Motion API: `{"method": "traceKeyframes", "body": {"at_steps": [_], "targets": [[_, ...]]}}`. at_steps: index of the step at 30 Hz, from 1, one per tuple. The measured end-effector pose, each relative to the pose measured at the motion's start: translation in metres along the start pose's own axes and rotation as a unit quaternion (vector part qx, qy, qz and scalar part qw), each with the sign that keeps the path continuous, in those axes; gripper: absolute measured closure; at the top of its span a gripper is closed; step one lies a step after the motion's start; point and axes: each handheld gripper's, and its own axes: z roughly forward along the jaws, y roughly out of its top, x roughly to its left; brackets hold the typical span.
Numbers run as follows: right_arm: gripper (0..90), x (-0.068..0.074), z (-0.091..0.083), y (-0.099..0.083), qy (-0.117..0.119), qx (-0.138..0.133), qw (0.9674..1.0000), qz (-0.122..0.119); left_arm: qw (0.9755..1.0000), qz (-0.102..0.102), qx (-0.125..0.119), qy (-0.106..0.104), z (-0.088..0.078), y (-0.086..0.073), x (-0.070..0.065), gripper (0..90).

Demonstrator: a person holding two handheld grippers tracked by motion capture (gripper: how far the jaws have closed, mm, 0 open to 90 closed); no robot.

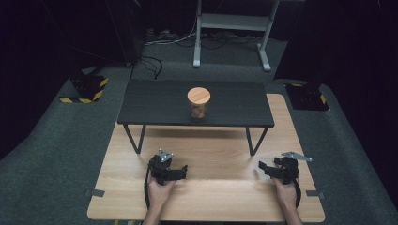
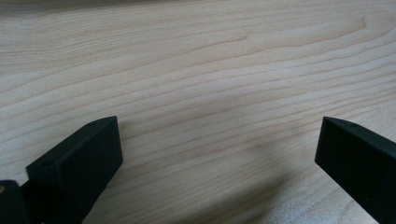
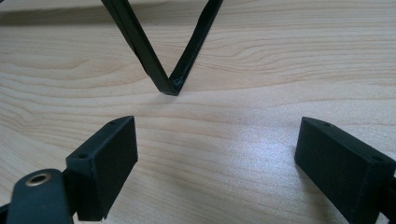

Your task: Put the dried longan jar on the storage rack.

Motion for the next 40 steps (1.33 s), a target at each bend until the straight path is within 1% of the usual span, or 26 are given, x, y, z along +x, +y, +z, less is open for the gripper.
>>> {"method": "traceKeyframes", "body": {"at_steps": [3,4,11,20,40], "targets": [[12.5,0.0006,0.0001,0.0002,-0.001,0.001,1.0000,-0.003,1.0000,0.000,0.000,0.001,0.0002,0.0001,-0.0010,0.8],[12.5,0.0007,0.0001,0.0002,-0.001,0.001,1.0000,-0.002,1.0000,0.005,0.003,0.003,0.0002,0.0009,-0.0017,0.8],[12.7,0.0011,0.0002,0.0002,-0.002,0.001,1.0000,-0.003,0.9999,0.012,0.007,0.008,0.0009,0.0023,-0.0056,0.8],[12.7,0.0017,0.0002,0.0003,-0.004,0.001,1.0000,-0.004,0.9999,0.012,0.006,0.008,0.0010,0.0021,-0.0054,0.8],[12.7,0.0030,0.0004,0.0007,-0.006,0.002,1.0000,-0.006,1.0000,0.002,0.001,-0.001,0.0001,0.0002,-0.0007,0.8]]}}
